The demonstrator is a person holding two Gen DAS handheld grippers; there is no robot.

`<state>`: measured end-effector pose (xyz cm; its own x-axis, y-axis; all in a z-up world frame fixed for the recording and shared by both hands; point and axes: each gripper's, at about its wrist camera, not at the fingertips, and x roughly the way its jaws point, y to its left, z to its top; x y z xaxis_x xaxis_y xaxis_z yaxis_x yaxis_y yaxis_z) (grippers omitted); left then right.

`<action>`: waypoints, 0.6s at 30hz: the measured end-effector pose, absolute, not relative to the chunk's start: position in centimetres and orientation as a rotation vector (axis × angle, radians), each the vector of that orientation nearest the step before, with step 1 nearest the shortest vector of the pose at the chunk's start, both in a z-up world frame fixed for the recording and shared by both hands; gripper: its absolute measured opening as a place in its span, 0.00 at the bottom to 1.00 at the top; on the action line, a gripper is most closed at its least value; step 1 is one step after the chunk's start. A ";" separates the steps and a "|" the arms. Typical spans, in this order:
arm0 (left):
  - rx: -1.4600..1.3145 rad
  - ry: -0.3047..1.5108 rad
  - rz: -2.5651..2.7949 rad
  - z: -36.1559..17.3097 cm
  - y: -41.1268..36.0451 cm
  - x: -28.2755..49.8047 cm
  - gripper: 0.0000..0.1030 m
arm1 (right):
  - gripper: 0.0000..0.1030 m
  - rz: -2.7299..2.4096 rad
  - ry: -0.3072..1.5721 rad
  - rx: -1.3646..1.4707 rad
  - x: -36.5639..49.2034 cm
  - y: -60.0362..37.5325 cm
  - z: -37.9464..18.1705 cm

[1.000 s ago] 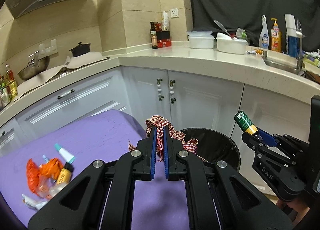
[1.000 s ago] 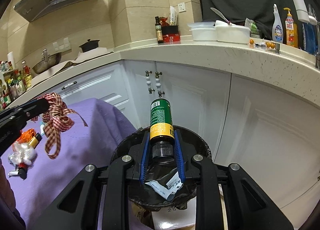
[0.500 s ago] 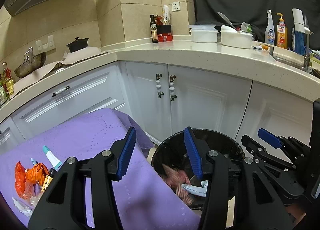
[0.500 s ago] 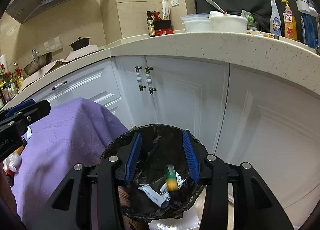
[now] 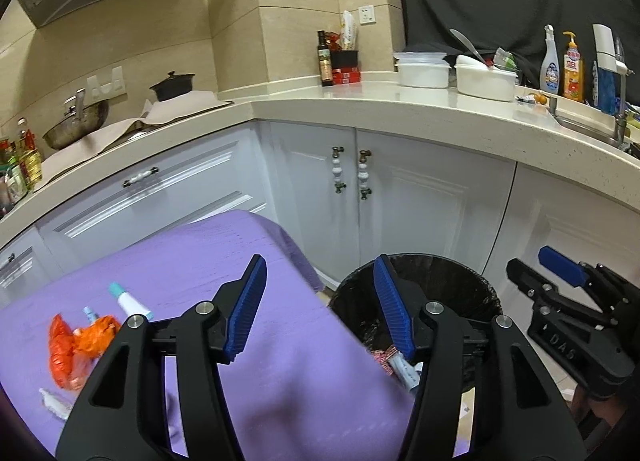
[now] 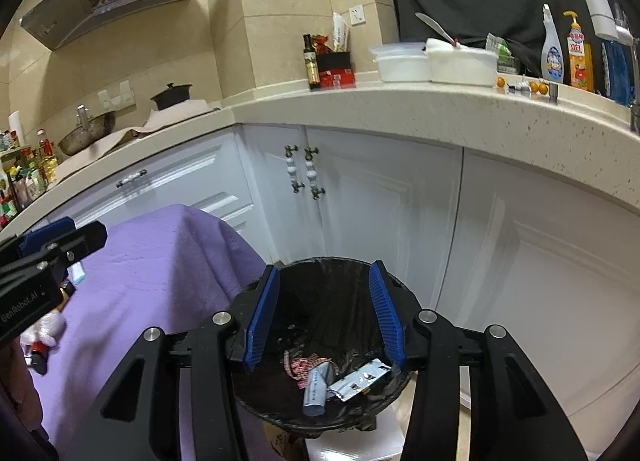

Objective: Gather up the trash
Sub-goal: 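Drop the spray can into the bin with the right tool while the left drops the ribbon, then move back to the table and grasp the clear plastic bag with the right tool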

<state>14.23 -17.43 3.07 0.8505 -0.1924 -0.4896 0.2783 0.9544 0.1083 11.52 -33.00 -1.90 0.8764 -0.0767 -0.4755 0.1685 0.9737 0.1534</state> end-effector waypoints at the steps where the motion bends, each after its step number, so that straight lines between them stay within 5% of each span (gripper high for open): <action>1: 0.175 0.497 -0.244 3.2 -16.9 14.0 0.53 | 0.46 -0.120 0.484 0.193 11.3 -32.6 -1.7; 18: 0.088 0.510 -0.004 4.3 -1.9 6.7 0.57 | 0.49 0.127 0.470 0.152 9.5 -20.9 0.7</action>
